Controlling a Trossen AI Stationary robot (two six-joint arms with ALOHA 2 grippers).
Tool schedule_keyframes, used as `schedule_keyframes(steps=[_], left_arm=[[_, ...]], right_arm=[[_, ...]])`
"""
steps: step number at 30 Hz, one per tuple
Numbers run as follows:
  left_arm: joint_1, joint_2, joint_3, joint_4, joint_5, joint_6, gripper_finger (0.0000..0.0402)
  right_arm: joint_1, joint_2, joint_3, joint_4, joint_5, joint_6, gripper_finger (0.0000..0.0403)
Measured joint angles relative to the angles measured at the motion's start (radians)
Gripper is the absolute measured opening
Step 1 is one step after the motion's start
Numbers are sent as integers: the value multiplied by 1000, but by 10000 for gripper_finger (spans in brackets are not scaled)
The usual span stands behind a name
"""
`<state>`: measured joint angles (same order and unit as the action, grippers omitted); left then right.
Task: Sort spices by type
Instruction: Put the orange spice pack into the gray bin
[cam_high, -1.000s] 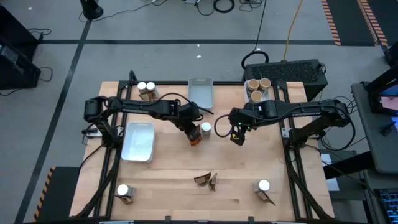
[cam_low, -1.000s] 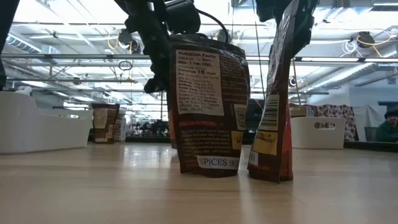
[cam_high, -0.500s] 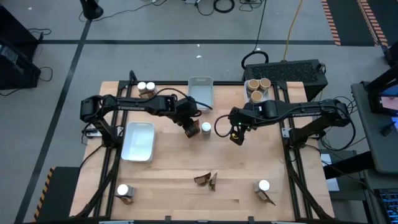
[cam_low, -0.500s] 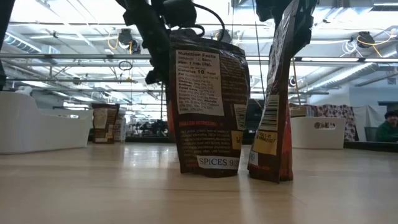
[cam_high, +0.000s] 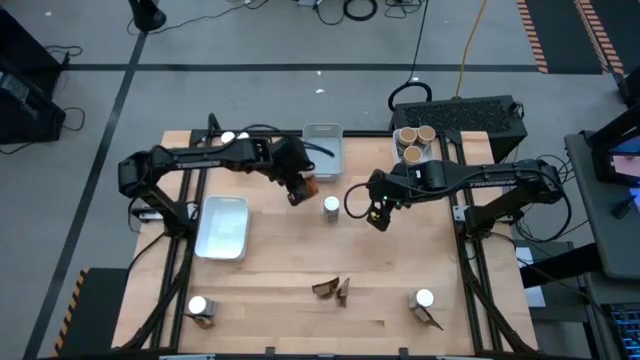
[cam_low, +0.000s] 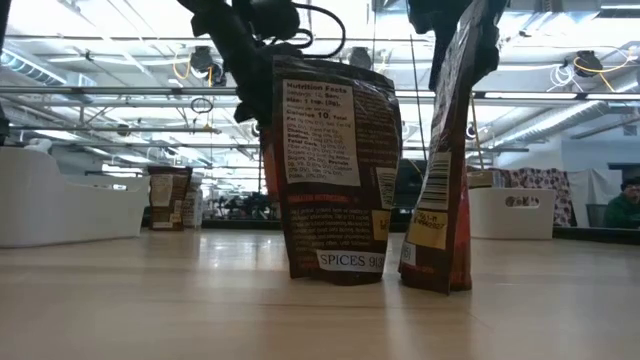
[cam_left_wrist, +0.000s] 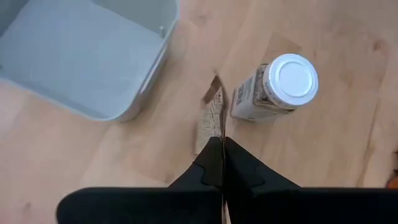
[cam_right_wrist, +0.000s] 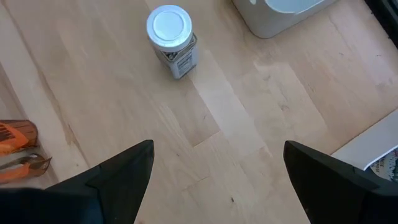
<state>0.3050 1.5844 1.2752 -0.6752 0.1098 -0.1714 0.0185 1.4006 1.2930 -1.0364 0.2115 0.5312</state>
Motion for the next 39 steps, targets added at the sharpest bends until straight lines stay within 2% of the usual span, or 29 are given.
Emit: schedule_keyframes(steps=[4,9,16,21,24,27,30,34,35,39], left_arm=[[44,-32,13,-30,18,34,2],[95,-32,97,-109,20,130,3],[220,-32,204,-98,25,250,3],[327,-32,230,-34,67,291,2],[357,-13,233,40,110,294,2],[365,34,233,114,184,319,2],[364,90,234,150,199,397,1],[369,155,279,116,210,524,1],[369,170,298,114,209,550,1],[369,237,365,98,182,638,1]], right_arm=[[0,0,0,21,0,0,341],[0,2,0,149,0,-32,341],[-41,5,0,235,12,-109,338],[-69,5,-3,366,51,-219,314],[-99,5,-13,458,45,-268,277],[-132,5,-13,504,44,-290,220],[-163,5,-13,511,20,-293,145],[-193,5,-13,510,-21,-304,30],[-199,5,-13,510,-29,-312,16],[-223,5,-13,518,-30,-290,10]])
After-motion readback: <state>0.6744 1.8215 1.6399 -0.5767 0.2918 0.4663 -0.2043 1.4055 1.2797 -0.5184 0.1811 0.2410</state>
